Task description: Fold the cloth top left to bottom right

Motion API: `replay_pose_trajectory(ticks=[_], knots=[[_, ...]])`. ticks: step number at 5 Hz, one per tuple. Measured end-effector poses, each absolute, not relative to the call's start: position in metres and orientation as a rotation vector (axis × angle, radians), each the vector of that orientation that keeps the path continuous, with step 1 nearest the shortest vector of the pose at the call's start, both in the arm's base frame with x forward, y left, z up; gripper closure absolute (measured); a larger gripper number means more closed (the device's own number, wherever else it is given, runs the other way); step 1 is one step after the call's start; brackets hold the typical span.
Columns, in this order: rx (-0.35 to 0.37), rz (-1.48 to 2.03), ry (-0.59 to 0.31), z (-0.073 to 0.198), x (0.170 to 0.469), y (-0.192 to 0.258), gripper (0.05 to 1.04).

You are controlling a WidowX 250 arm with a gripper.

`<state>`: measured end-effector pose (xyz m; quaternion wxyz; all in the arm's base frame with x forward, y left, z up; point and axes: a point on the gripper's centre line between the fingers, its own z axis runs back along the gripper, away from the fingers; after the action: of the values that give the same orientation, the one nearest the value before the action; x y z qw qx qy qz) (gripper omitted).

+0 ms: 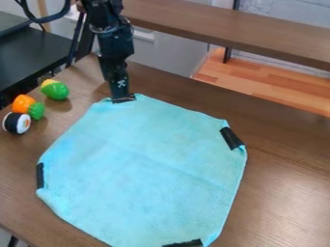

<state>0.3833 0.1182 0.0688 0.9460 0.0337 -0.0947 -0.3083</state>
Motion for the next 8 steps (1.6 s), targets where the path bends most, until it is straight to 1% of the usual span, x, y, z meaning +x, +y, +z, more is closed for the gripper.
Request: replay_pose_trajectory(ticks=[1, 3, 4, 5, 6, 8], knots=[[0.083, -0.596, -0.192, 0.06, 0.4, 0.127, 0.083], [0.114, -0.554, -0.188, 0.051, 0.42, 0.139, 0.083], [0.132, -0.536, -0.164, 0.038, 0.427, 0.147, 0.083], [0.136, -0.522, -0.155, 0.032, 0.43, 0.149, 0.083], [0.143, -0.515, -0.12, 0.015, 0.429, 0.153, 0.083], [0.149, -0.531, -0.097, -0.005, 0.434, 0.152, 0.083]])
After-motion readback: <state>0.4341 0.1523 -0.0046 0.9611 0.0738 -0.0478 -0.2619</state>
